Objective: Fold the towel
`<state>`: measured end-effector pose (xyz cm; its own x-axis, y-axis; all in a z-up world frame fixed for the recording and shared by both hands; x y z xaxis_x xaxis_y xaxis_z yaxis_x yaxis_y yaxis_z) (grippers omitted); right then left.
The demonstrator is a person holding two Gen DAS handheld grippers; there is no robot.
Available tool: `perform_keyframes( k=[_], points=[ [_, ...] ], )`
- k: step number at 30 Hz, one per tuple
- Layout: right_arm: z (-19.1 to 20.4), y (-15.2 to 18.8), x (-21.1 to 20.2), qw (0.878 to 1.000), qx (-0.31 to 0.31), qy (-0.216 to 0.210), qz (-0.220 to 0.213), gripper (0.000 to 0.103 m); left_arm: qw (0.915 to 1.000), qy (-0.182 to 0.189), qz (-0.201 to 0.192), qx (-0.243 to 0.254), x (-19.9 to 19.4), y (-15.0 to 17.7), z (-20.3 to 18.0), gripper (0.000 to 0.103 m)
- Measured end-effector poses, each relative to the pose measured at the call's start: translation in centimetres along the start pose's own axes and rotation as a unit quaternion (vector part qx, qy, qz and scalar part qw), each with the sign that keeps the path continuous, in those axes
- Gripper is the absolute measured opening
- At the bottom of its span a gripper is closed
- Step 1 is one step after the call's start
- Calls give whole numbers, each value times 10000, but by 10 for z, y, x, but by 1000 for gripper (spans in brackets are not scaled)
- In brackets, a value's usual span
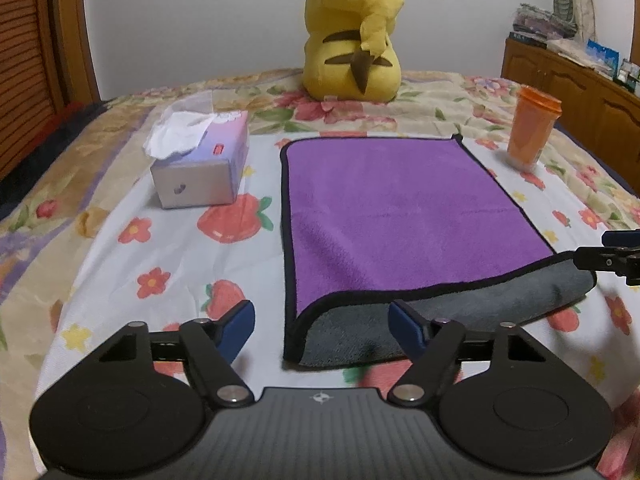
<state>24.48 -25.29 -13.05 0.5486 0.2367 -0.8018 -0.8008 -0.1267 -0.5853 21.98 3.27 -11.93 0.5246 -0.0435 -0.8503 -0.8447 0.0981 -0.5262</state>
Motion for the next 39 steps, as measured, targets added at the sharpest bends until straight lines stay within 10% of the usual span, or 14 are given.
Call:
perform_keyframes(
  k=[28, 39],
  points=[
    [-5, 8, 20, 9952, 147, -550, 799, 76, 9978, 446, 434, -213, 21, 2, 12, 25],
    [-7, 6, 18, 9945, 116, -644, 815, 49, 9982, 359, 448, -160, 25, 4, 12, 21]
  ],
)
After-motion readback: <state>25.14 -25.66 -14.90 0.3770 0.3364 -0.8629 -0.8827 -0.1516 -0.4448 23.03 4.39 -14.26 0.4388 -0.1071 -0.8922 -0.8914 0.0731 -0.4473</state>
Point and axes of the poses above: each gripper's, at about its wrist camera, not at the fingertips, and x roughly the way its jaws point, z to its left, y to its underside, the point moved 5 cm from there along x, roughly the way its jaws point, and after that the axes turned 15 degrees about z, right-handed, at the moved point
